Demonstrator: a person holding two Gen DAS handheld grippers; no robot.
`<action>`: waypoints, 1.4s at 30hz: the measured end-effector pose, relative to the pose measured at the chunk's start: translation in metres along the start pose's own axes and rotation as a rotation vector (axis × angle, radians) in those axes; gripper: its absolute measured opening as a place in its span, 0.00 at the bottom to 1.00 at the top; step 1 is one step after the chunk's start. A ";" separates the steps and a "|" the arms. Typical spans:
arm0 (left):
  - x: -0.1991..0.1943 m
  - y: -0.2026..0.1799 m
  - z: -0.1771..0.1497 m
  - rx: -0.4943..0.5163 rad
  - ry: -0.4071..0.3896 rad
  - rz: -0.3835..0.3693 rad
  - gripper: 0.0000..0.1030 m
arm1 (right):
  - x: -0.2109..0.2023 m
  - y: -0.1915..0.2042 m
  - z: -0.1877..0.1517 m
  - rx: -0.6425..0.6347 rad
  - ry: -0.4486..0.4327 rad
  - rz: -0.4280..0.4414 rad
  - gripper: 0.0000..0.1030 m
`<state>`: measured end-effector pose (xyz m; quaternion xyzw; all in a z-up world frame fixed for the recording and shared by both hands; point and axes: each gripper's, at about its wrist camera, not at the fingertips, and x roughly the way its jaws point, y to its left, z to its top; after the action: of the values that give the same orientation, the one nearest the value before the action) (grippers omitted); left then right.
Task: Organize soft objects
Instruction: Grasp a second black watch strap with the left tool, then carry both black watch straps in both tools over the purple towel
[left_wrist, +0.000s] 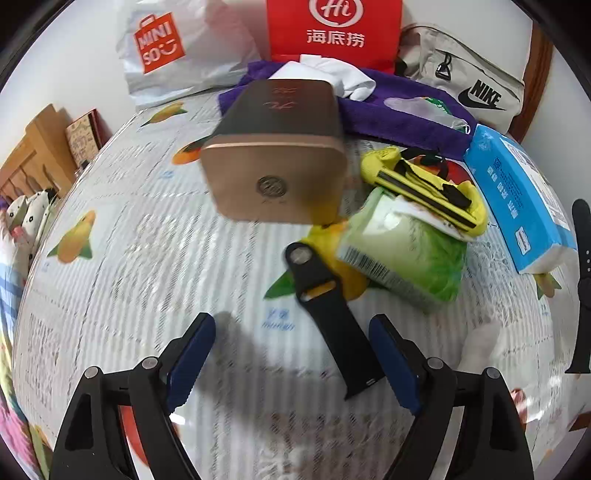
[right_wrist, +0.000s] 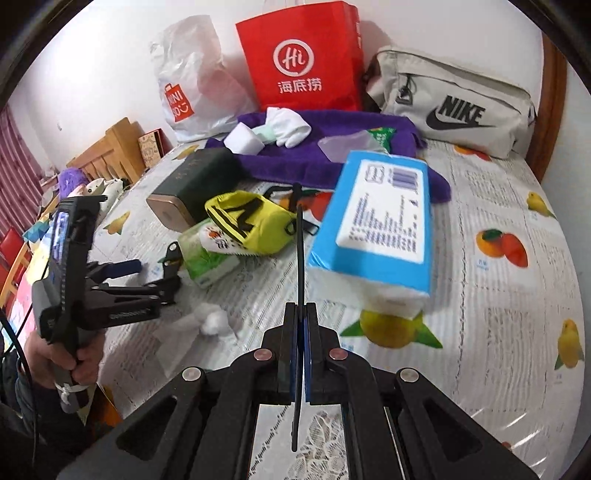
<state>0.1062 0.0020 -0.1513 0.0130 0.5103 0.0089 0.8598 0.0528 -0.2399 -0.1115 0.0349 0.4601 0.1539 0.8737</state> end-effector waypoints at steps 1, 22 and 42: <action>-0.002 0.004 -0.004 -0.004 0.001 0.000 0.82 | 0.000 0.000 -0.002 0.002 -0.001 0.000 0.03; -0.016 0.000 -0.024 0.124 -0.098 -0.146 0.21 | -0.005 -0.016 -0.038 0.065 0.011 -0.032 0.03; -0.021 0.012 -0.025 0.048 -0.121 -0.176 0.19 | 0.012 -0.028 -0.051 0.122 0.037 -0.003 0.03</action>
<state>0.0740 0.0134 -0.1444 -0.0108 0.4568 -0.0796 0.8859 0.0240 -0.2671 -0.1559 0.0845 0.4848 0.1248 0.8616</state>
